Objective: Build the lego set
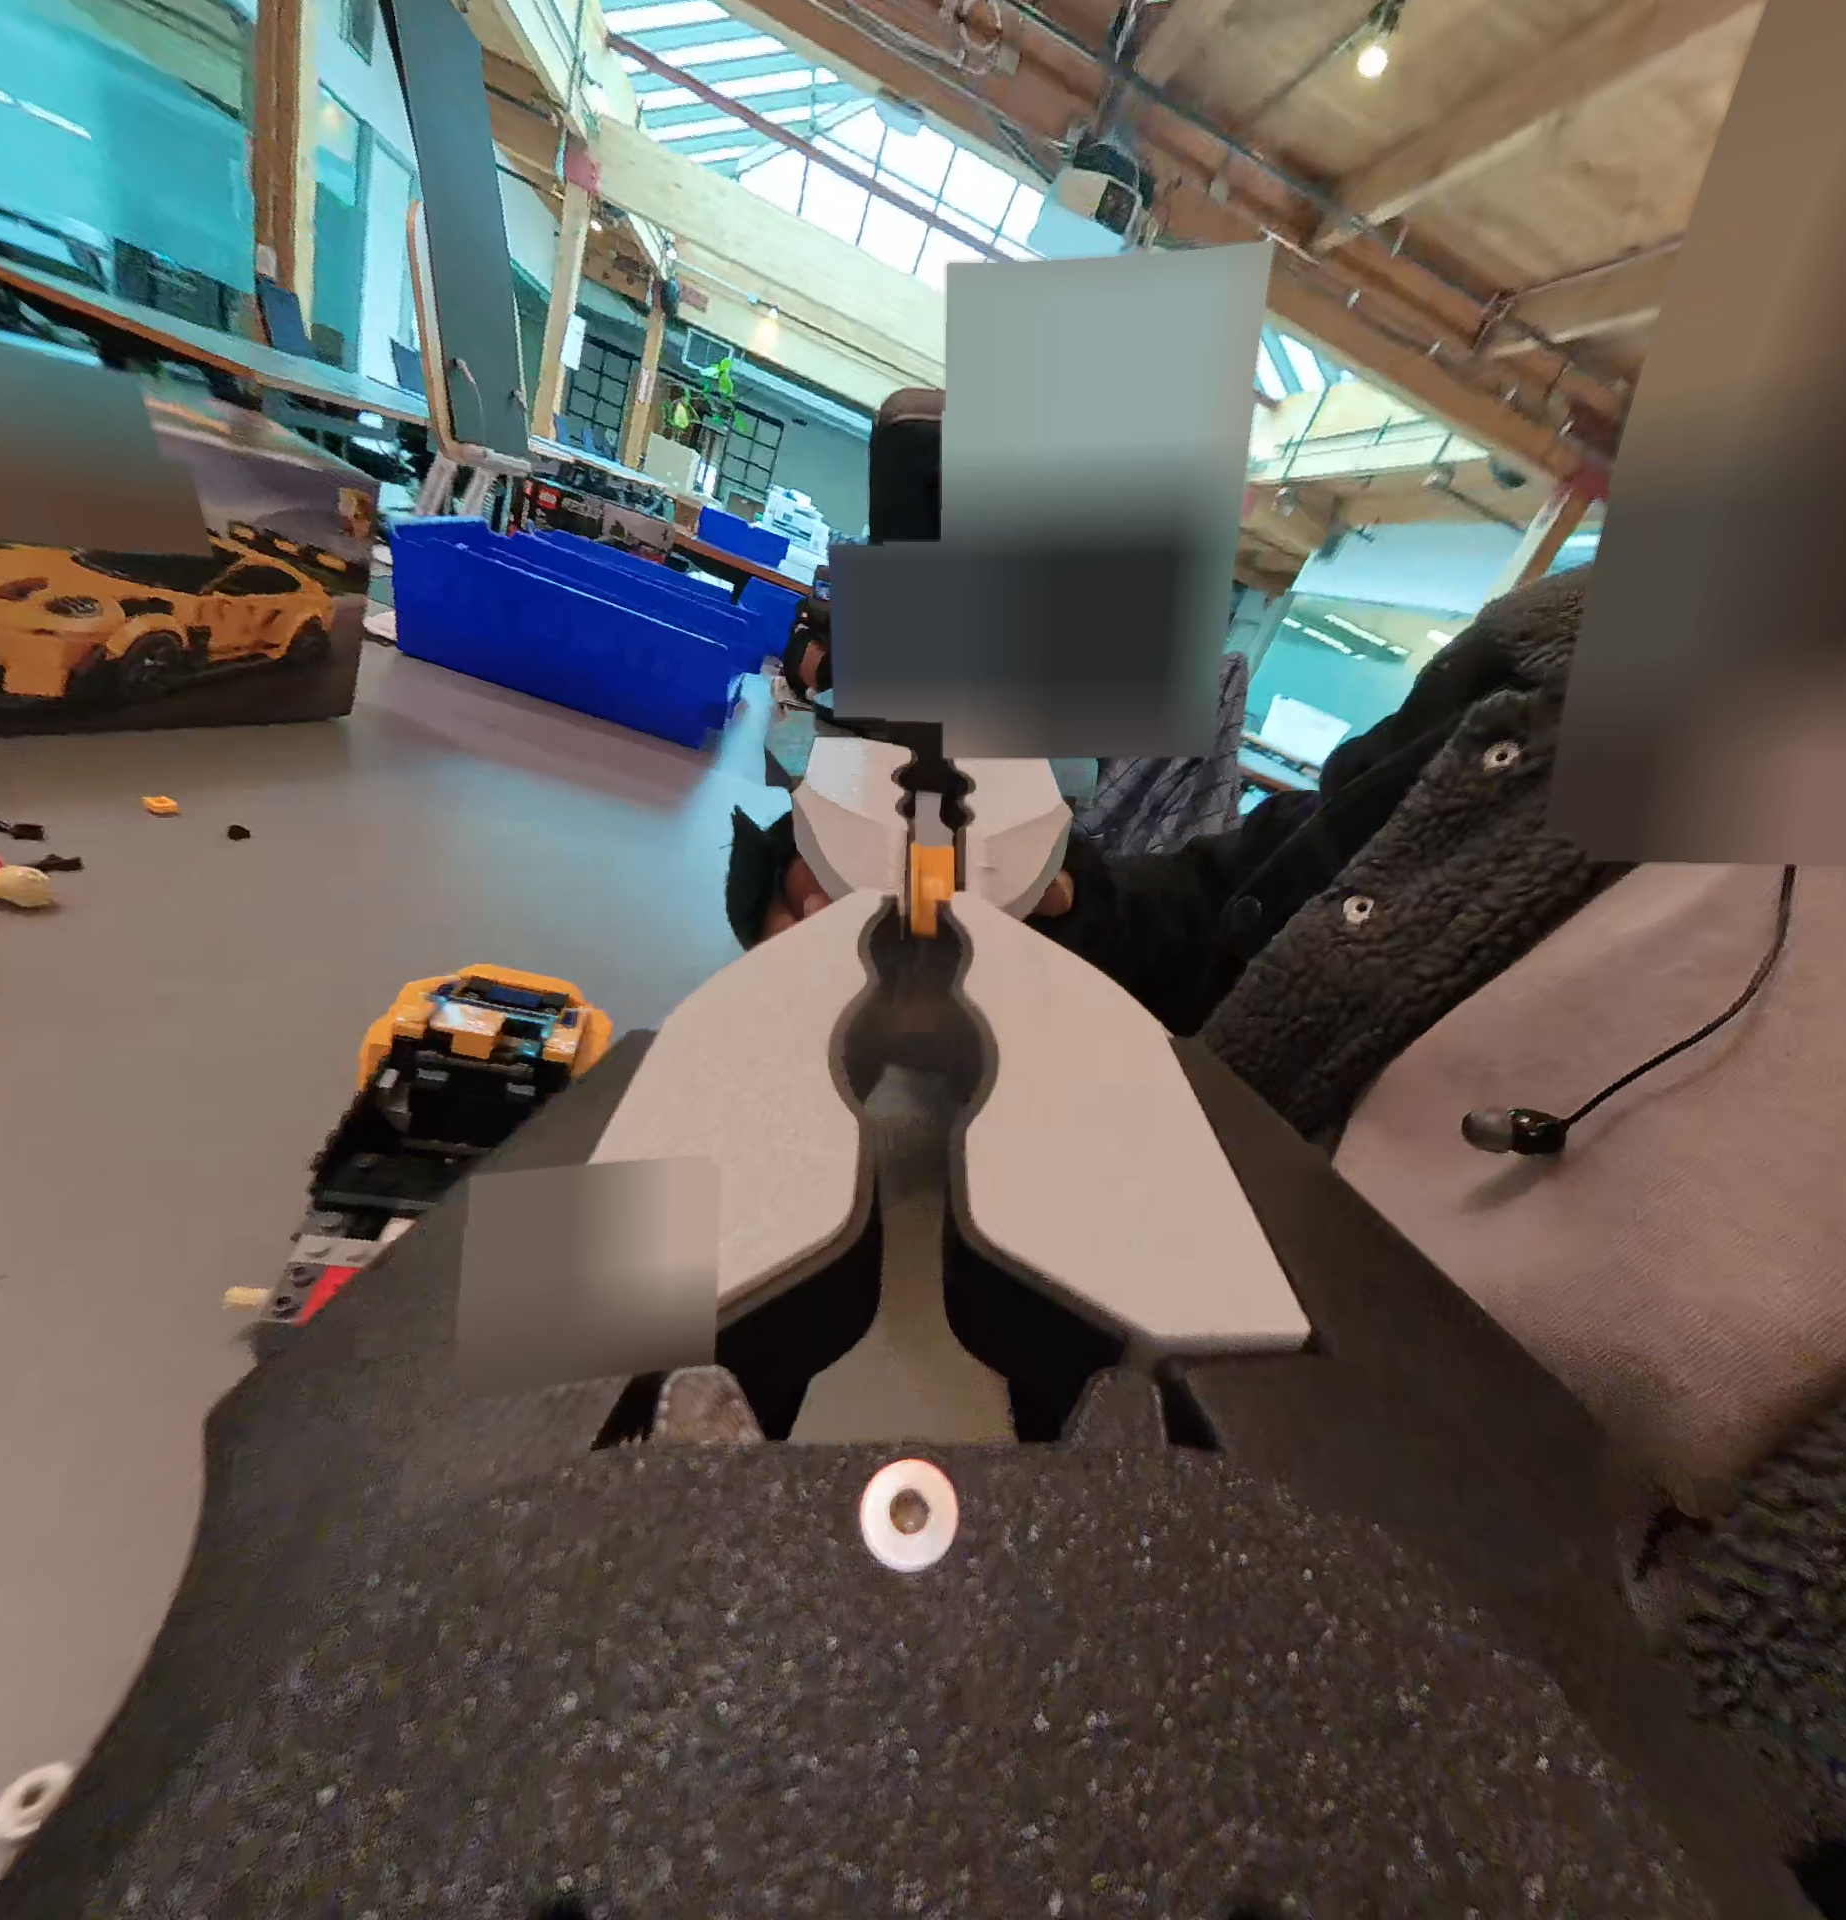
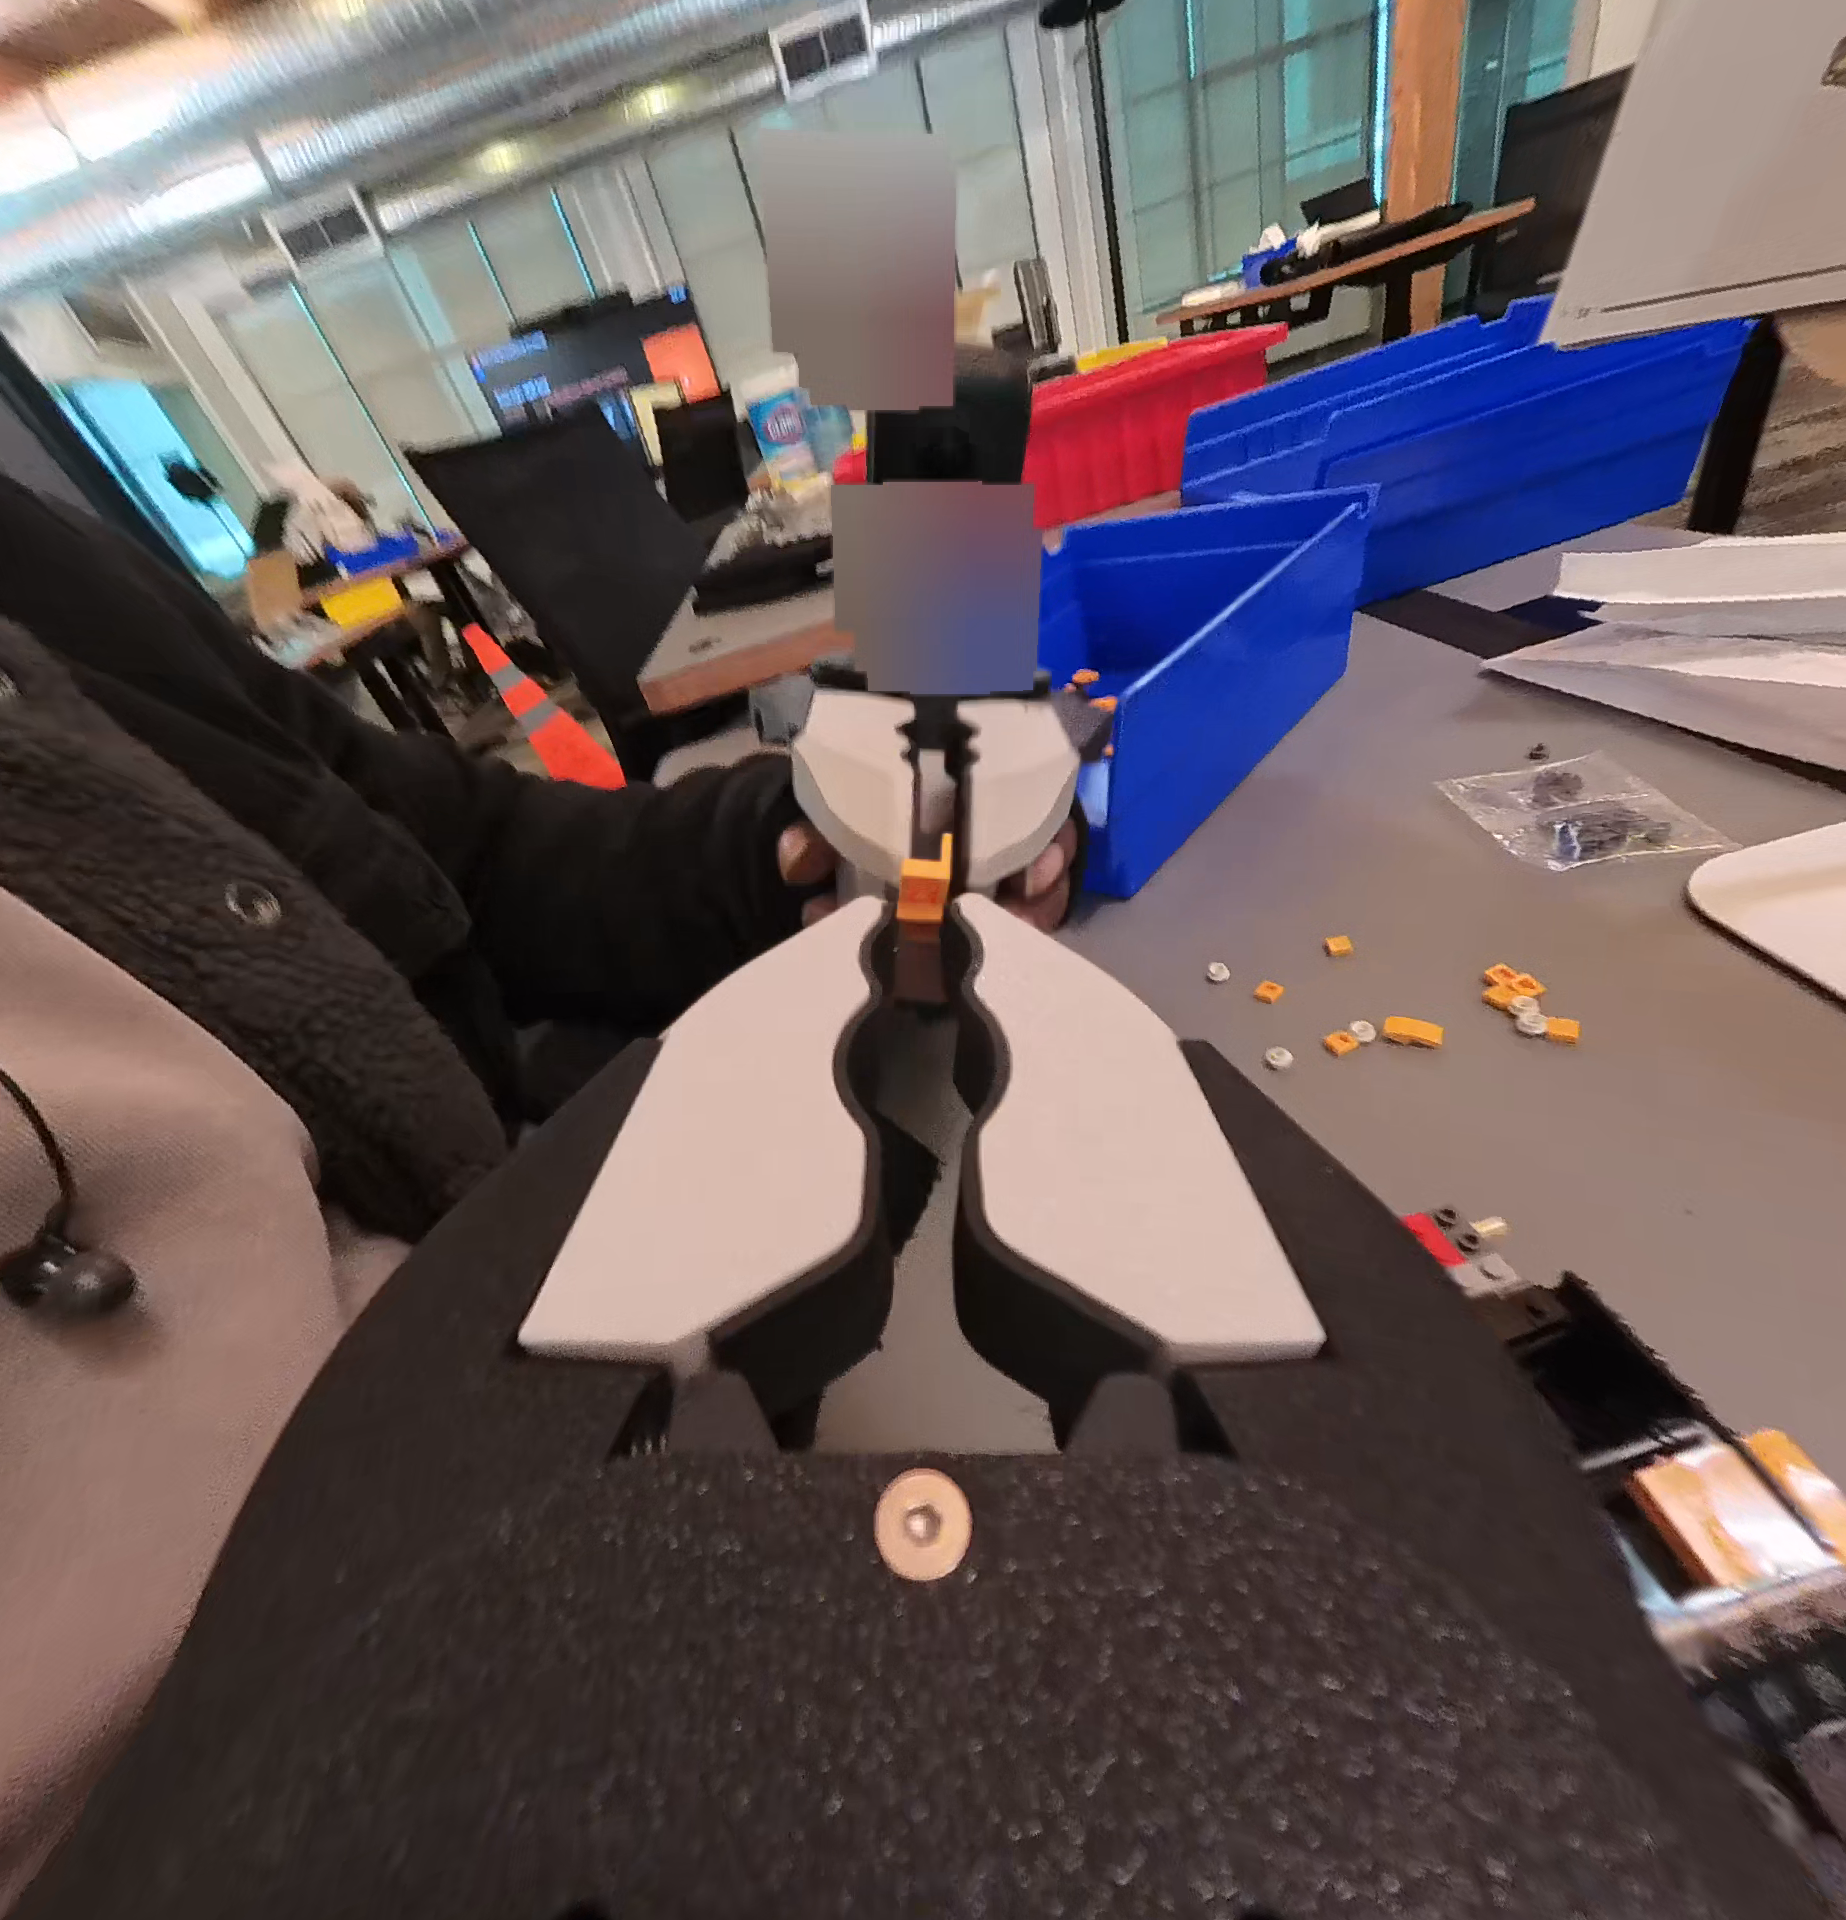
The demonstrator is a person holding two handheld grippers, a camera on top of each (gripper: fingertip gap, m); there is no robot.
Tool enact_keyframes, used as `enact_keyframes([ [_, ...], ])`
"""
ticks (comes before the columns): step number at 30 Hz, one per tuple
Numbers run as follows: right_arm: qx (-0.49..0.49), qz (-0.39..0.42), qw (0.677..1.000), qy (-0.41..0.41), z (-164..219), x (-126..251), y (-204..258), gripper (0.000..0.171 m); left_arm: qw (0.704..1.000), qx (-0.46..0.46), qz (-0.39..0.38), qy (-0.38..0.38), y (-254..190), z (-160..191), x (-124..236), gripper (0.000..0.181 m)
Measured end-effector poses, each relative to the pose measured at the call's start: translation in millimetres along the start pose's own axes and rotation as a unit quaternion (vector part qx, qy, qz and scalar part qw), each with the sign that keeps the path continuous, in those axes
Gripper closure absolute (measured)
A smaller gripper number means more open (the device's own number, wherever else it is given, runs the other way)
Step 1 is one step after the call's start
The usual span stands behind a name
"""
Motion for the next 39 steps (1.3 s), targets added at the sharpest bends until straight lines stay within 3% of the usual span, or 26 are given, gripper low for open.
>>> enact_keyframes([
  [9, 0.12, 0.019, 0.99, 0.069, 12, -3, 11, 0.163, 0.993, -0.089, -0.008, 0.079, -9, 8, -2, 0.18],
  [16, 0.104, -0.01, 0.992, 0.07, 15, -1, 16, 0.163, 0.983, -0.15, -0.007, 0.103, -18, 12, -5, 0.18],
  [26, 0.059, -0.037, 0.995, 0.068, 19, -3, 13, 0.163, 0.978, -0.174, -0.007, 0.113, -18, 15, -5, 0.18],
  [39, 0.093, -0.013, 0.994, 0.047, 14, 0, 11, 0.161, 0.989, -0.133, -0.007, 0.068, -14, 10, -4, 0.18],
])
Point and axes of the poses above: each gripper's, where its closed fingertips meet, x back along the fingers, z out of its underside, y = z × x across the jaws, the point moved 5 cm from there along x, back along the fingers, and after that the axes turned 4 degrees about z, right-handed, at the moved point
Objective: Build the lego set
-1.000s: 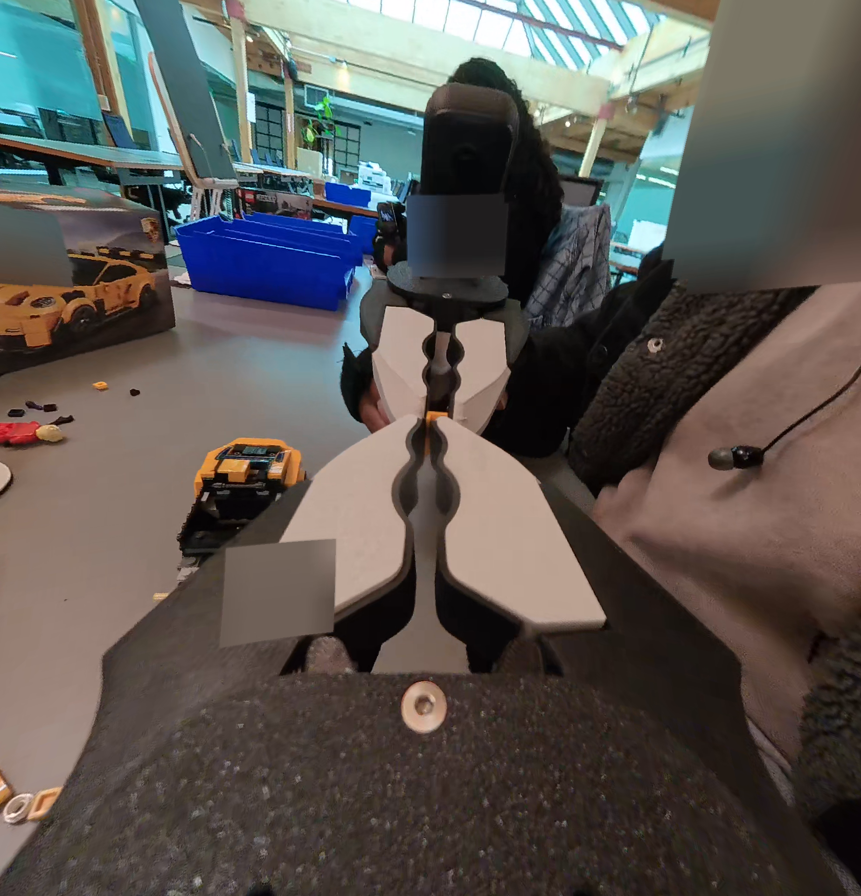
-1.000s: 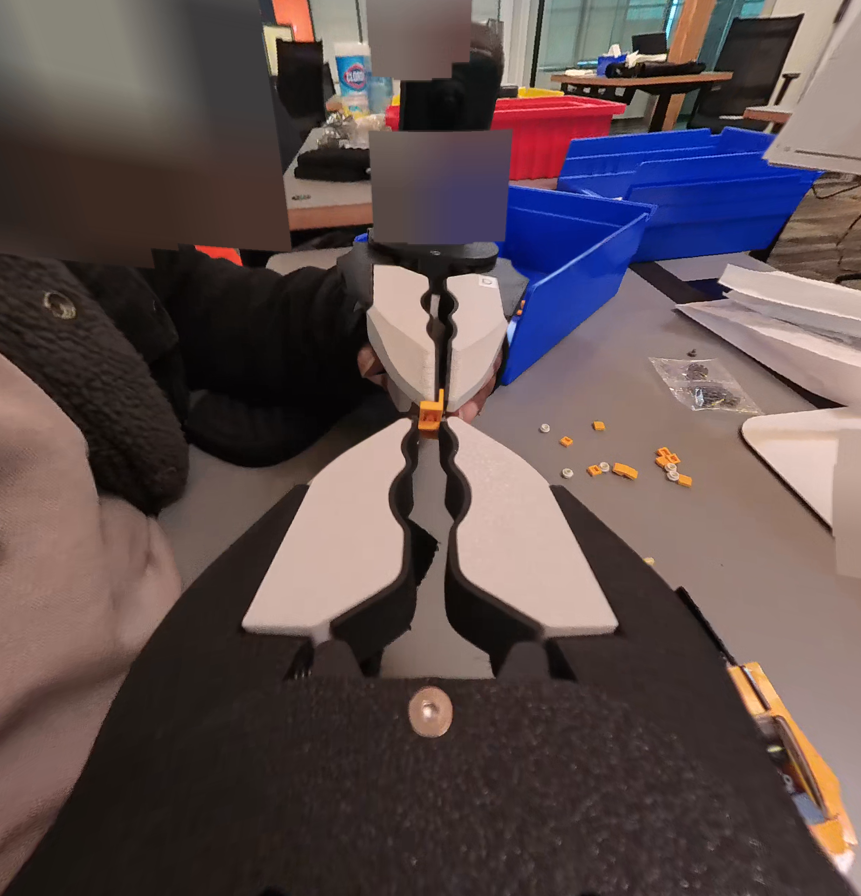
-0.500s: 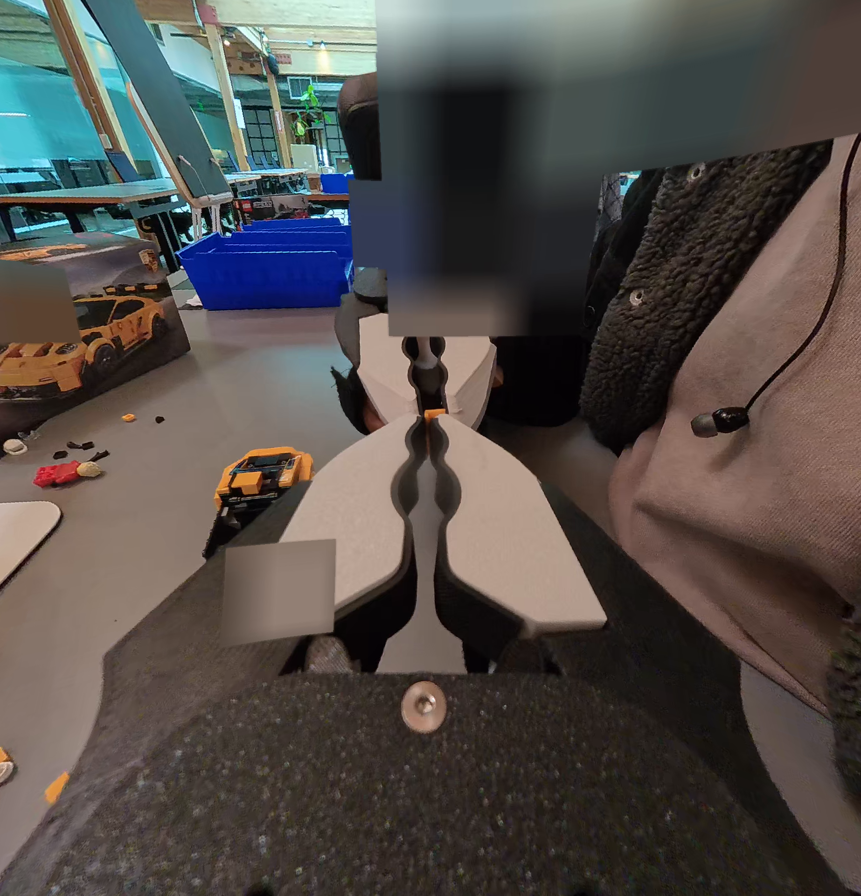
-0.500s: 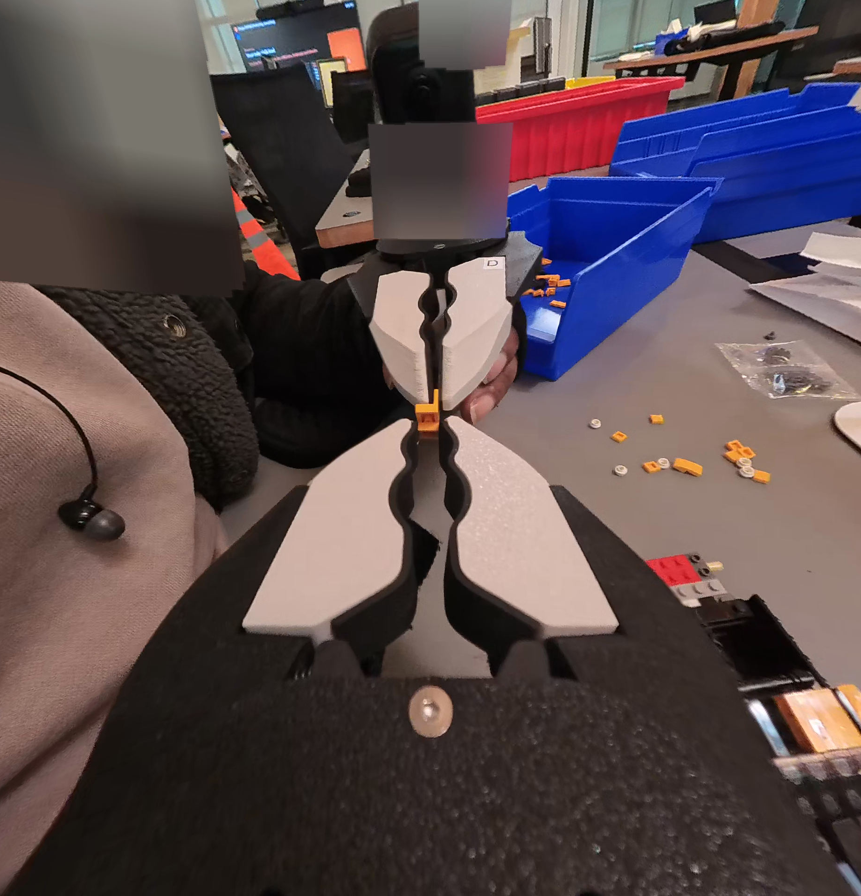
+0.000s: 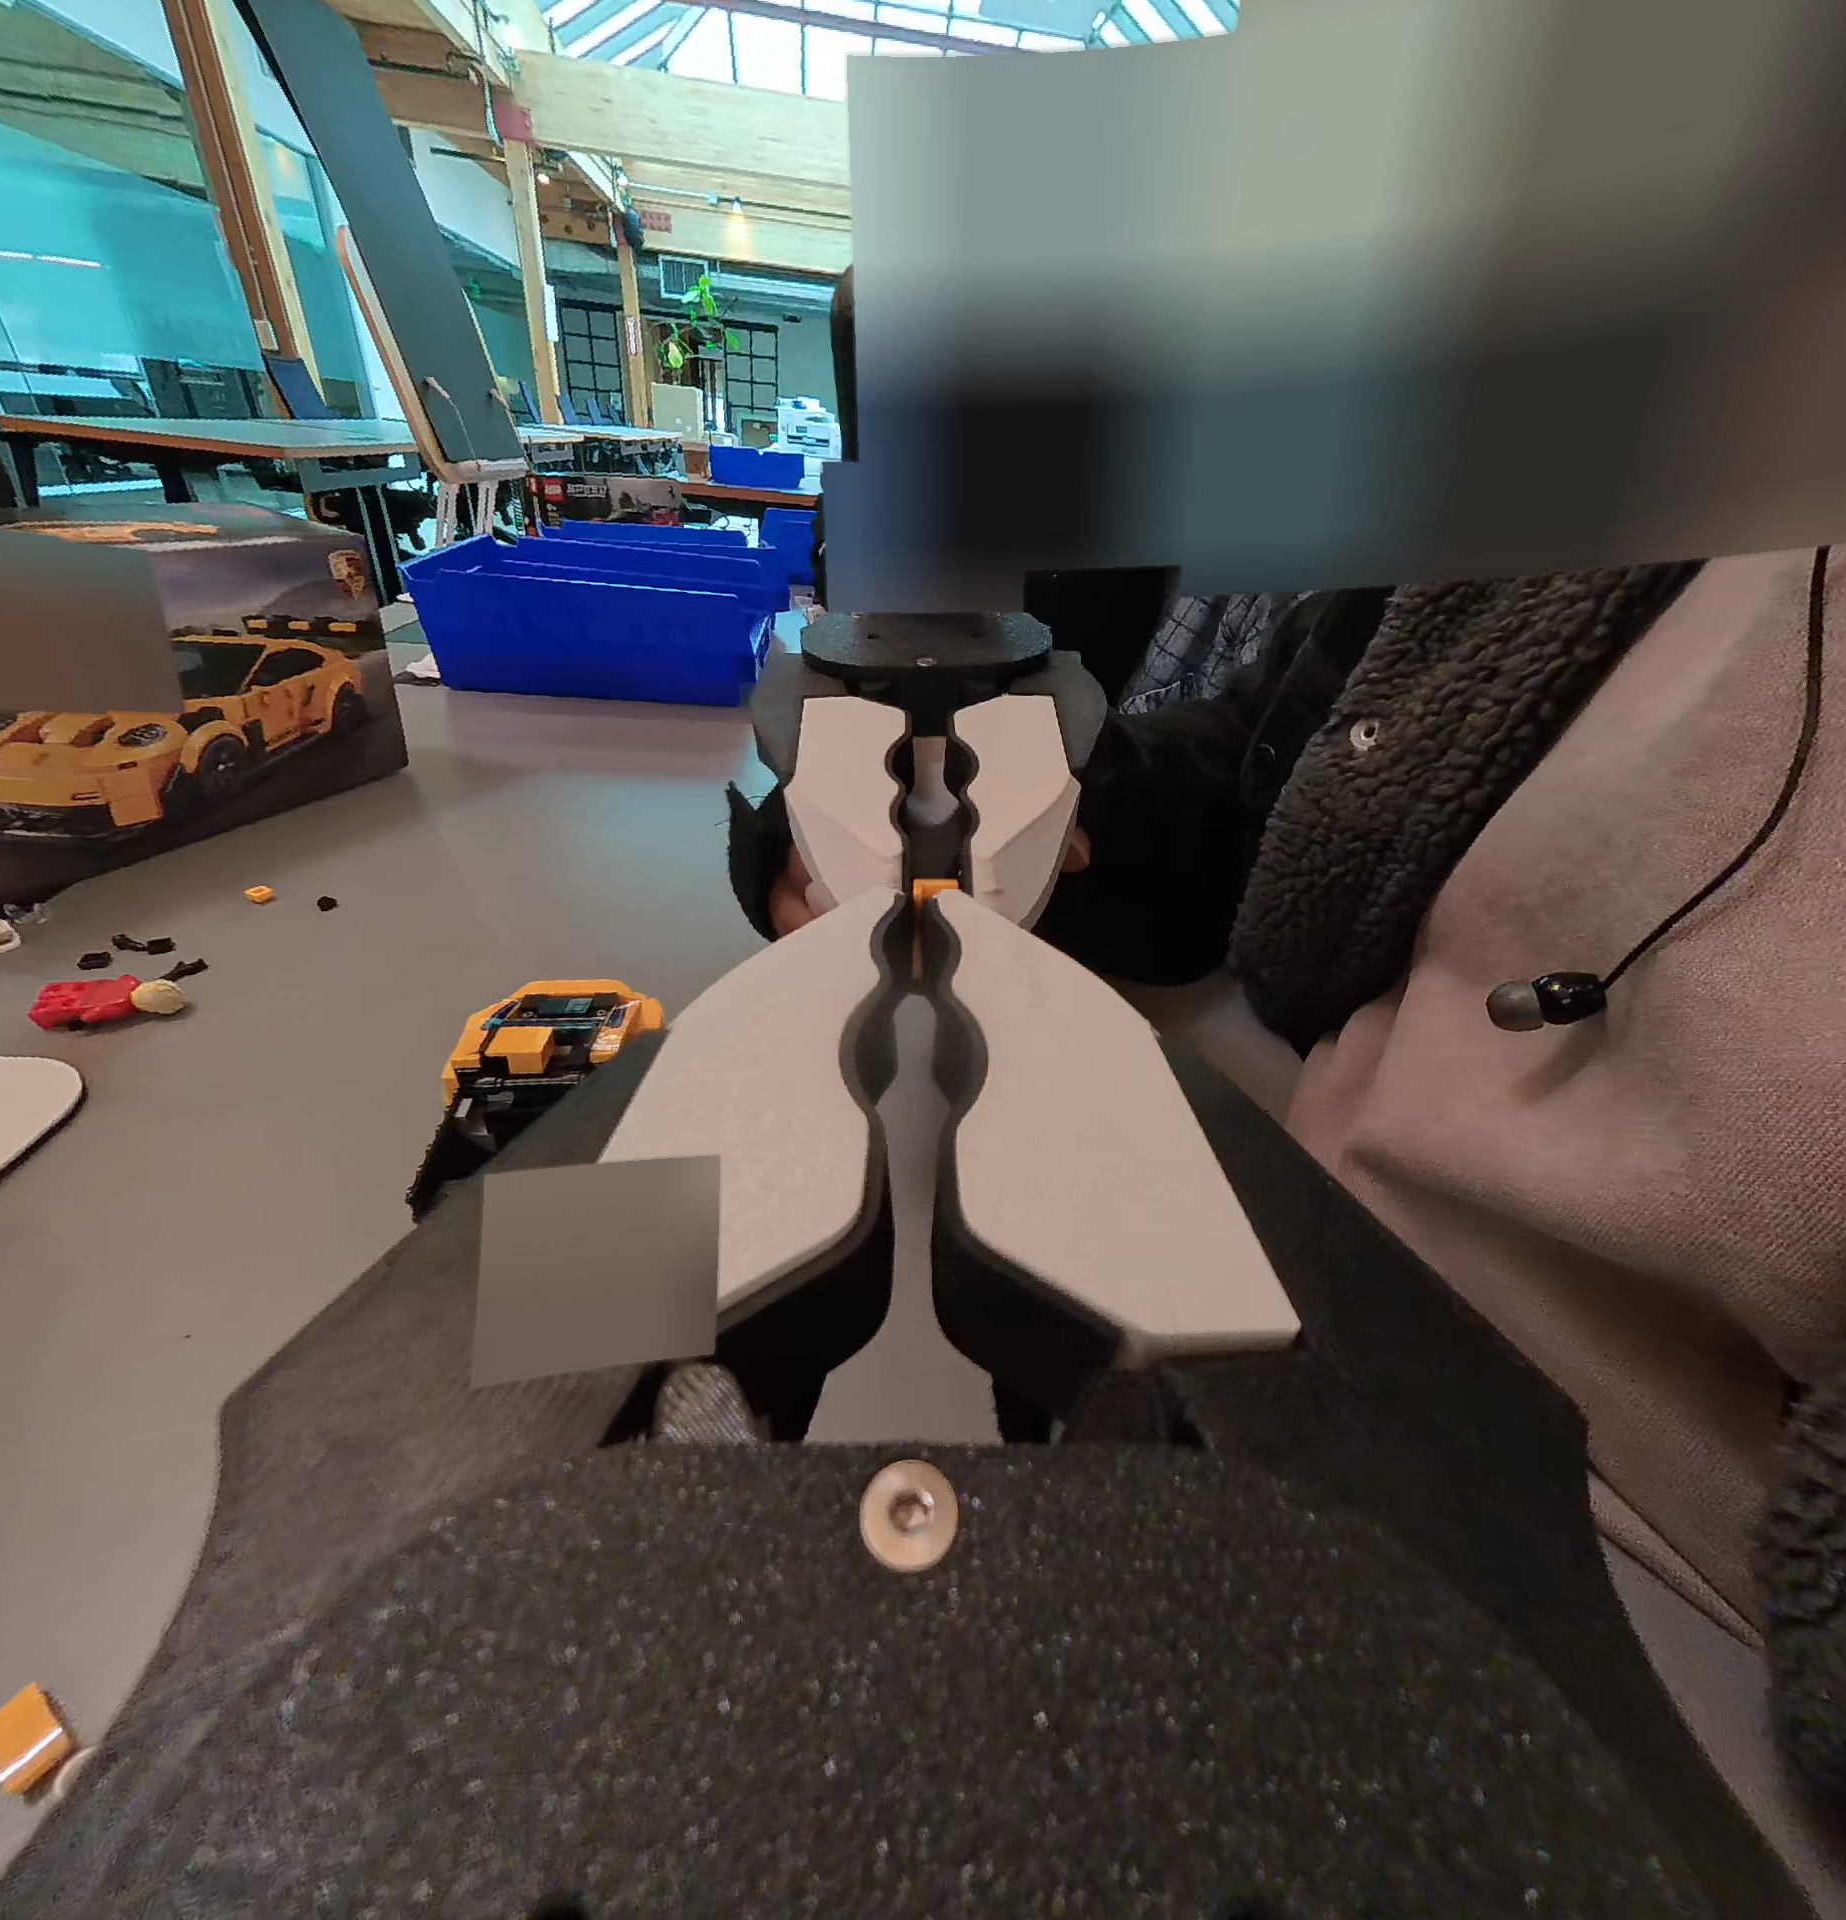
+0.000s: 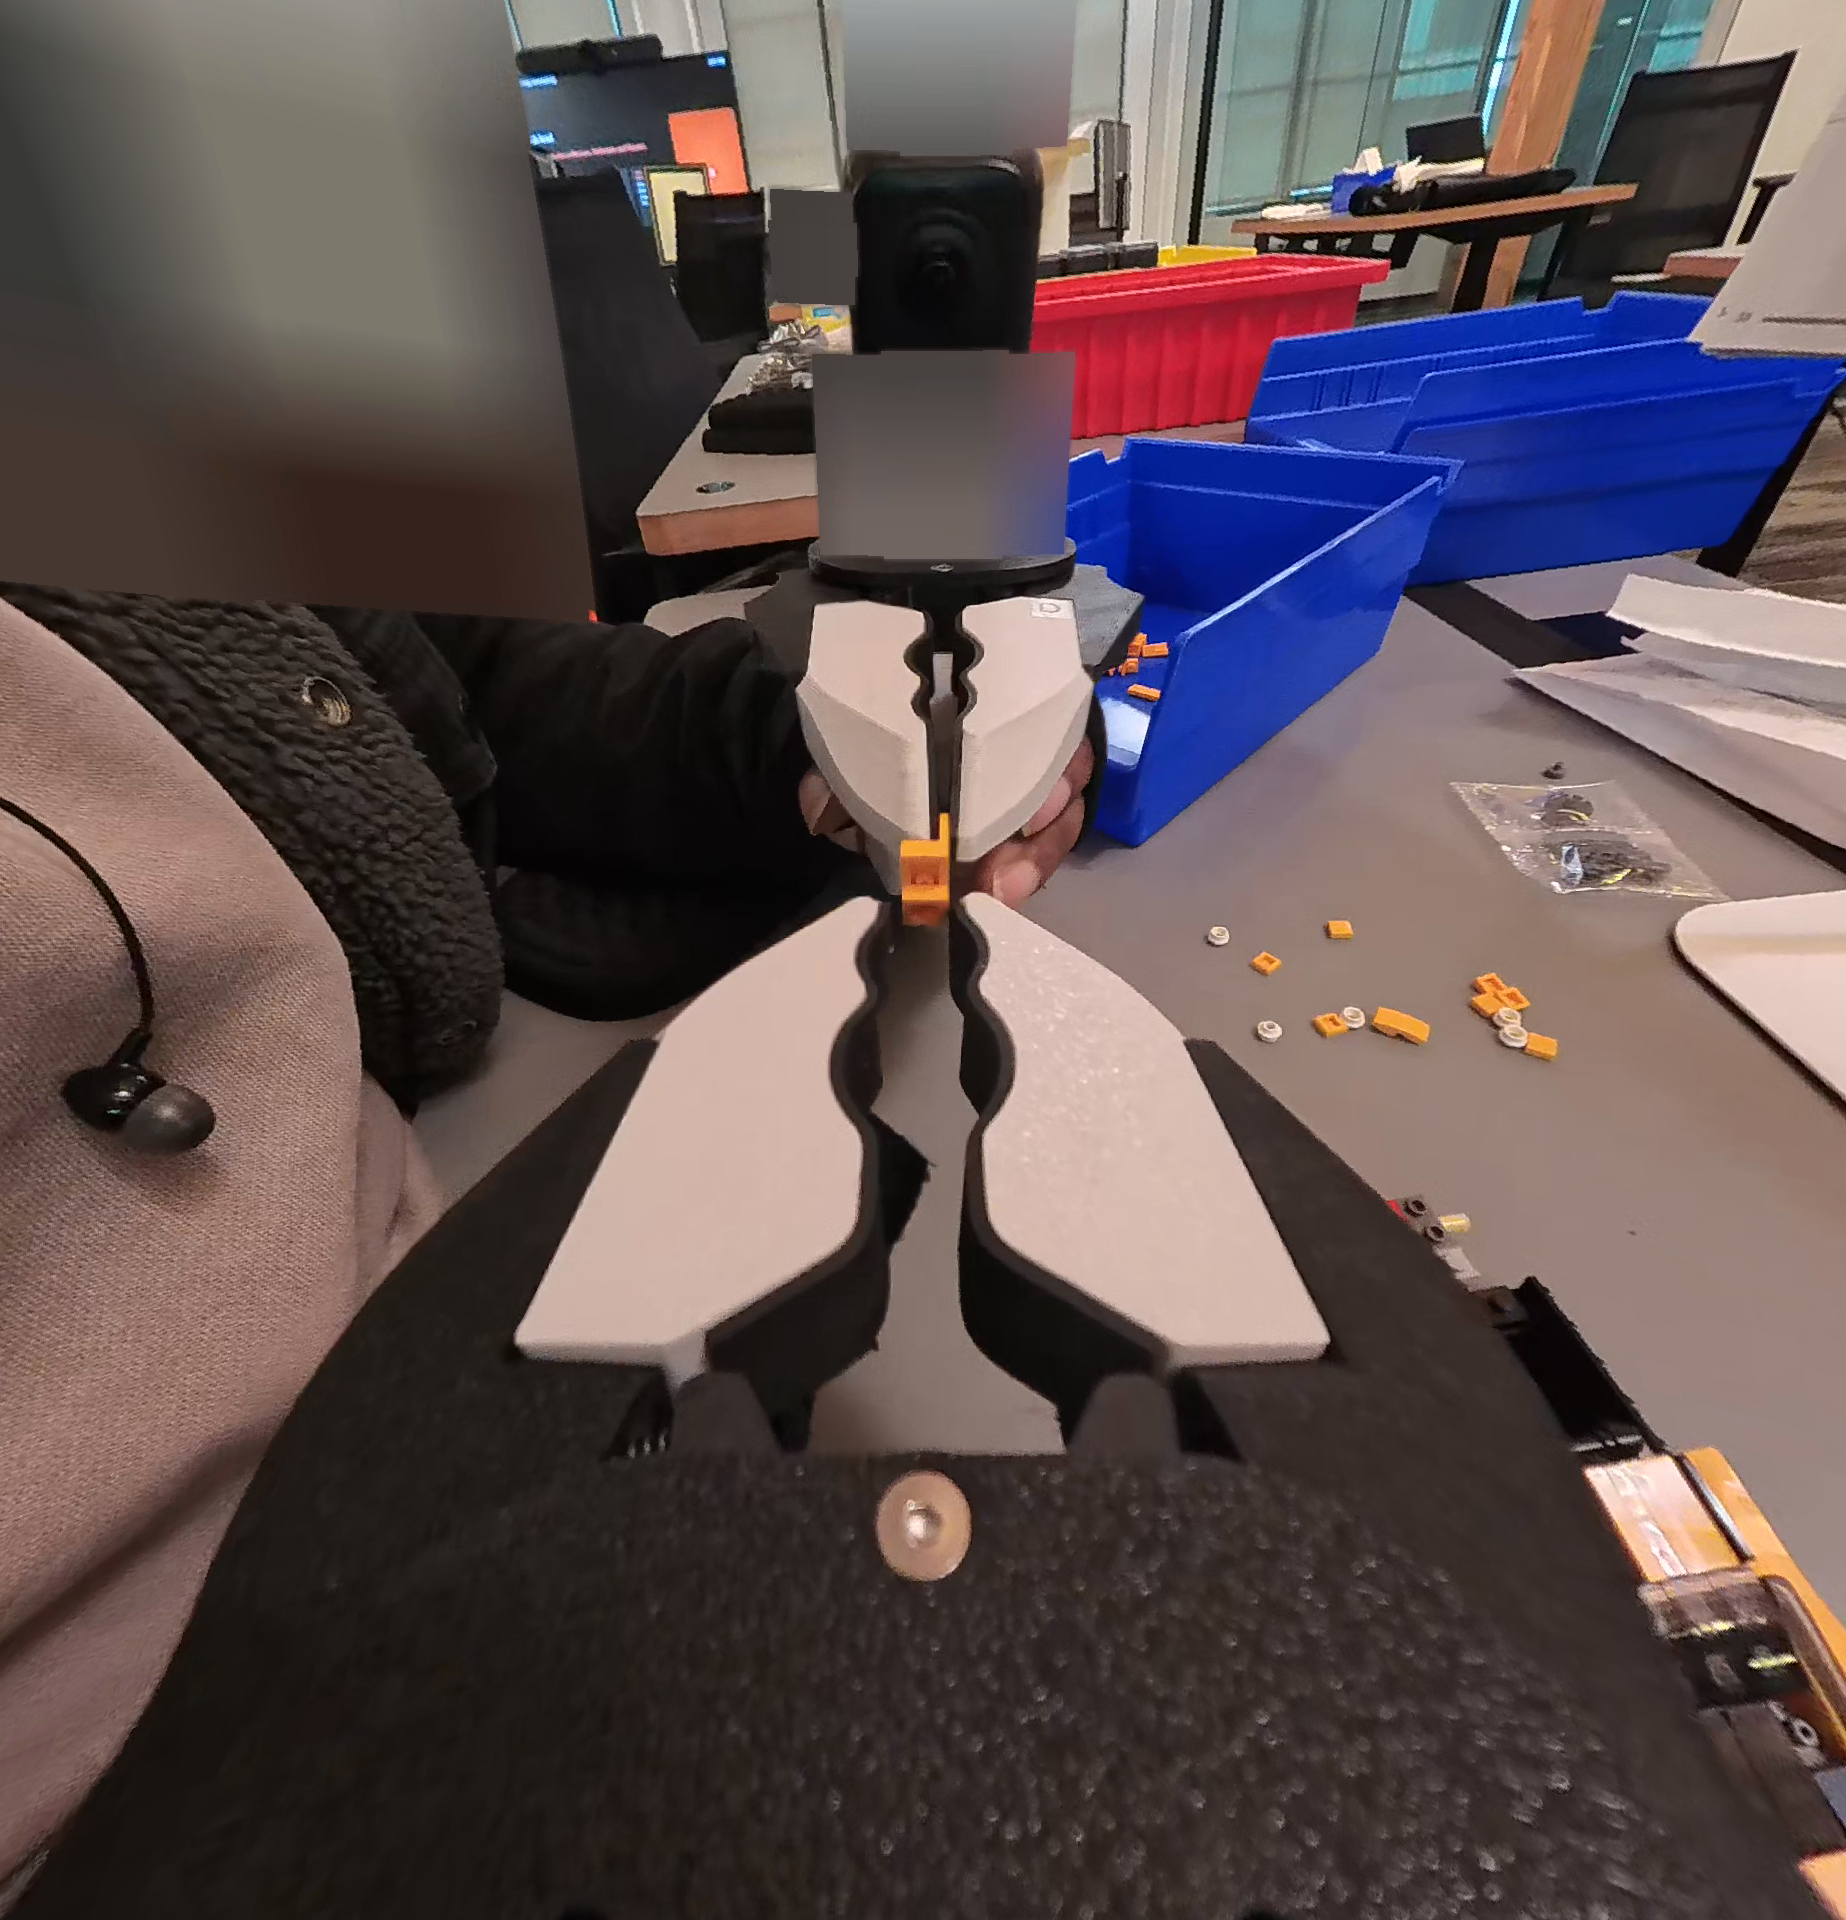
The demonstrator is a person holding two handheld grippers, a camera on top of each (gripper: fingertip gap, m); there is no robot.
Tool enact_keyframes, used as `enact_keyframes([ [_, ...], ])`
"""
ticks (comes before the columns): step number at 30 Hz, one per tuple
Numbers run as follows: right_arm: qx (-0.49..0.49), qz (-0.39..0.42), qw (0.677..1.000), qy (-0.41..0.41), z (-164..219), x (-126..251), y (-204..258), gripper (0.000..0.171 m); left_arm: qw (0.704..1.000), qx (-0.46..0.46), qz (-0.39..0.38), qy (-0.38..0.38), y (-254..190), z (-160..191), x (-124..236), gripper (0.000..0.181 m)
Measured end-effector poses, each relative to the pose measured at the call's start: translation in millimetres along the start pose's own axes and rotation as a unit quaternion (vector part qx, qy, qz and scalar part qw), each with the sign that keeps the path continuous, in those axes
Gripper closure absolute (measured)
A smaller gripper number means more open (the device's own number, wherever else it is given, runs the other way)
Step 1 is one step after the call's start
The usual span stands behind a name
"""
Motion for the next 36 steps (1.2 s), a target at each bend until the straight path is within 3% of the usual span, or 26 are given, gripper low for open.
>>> enact_keyframes([
  [11, -0.025, -0.005, 1.0, -0.005, 4, -3, -4, 0.163, 1.0, 0.017, -0.003, 0.001, 3, 3, 0, 0.181],
  [20, -0.043, 0.009, 0.999, -0.022, 0, 0, -9, 0.162, 0.995, 0.096, 0.004, -0.04, 13, 1, 5, 0.179],
  [36, -0.044, 0.002, 0.999, -0.016, -1, 0, -6, 0.164, 0.996, 0.085, 0.01, -0.031, 9, 1, 2, 0.18],
])
Point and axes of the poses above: each gripper's, where its closed fingertips meet, x back along the fingers, z out of its underside, y = z × x across the jaws, the point moved 5 cm from there along x, back along the fingers, and after that the axes turned 4 degrees about z, right-handed, at the moved point
